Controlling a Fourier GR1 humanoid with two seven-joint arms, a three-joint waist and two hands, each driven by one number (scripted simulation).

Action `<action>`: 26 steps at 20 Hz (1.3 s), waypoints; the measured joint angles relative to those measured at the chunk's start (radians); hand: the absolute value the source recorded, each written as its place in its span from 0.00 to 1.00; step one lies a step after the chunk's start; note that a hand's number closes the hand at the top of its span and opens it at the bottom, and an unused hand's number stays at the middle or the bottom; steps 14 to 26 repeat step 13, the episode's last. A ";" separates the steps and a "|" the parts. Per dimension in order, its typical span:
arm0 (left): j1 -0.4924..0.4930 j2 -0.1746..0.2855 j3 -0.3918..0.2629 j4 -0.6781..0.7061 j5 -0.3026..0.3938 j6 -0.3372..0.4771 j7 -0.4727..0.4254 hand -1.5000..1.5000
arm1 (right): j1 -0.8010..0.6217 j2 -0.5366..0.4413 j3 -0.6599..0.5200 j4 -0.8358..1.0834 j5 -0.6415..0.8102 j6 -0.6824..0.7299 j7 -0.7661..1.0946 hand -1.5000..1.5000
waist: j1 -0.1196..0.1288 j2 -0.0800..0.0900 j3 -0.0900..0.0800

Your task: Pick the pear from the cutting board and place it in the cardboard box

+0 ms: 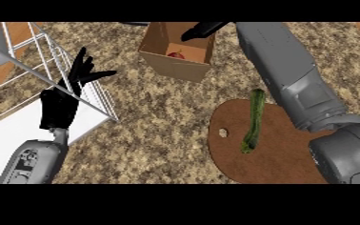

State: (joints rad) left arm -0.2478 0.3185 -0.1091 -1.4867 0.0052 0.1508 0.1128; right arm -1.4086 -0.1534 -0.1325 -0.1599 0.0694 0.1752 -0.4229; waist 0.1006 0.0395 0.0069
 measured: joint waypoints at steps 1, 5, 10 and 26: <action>-0.001 -0.001 0.000 -0.001 0.000 -0.001 -0.001 0.50 | 0.002 -0.024 -0.016 0.005 -0.012 0.001 0.001 0.00 | 0.001 0.001 0.000; -0.004 -0.001 -0.002 -0.003 -0.004 -0.003 -0.003 0.50 | 0.009 -0.121 -0.066 0.026 -0.051 0.014 0.017 0.00 | 0.006 0.006 0.001; -0.015 -0.004 -0.007 -0.005 -0.002 -0.013 -0.003 0.50 | 0.037 -0.242 -0.103 0.042 -0.079 0.077 0.013 0.00 | 0.019 0.015 0.002; -0.024 -0.009 -0.010 -0.007 -0.004 -0.012 0.002 0.50 | 0.055 -0.299 -0.111 0.045 -0.083 0.126 0.001 0.00 | 0.029 0.022 0.003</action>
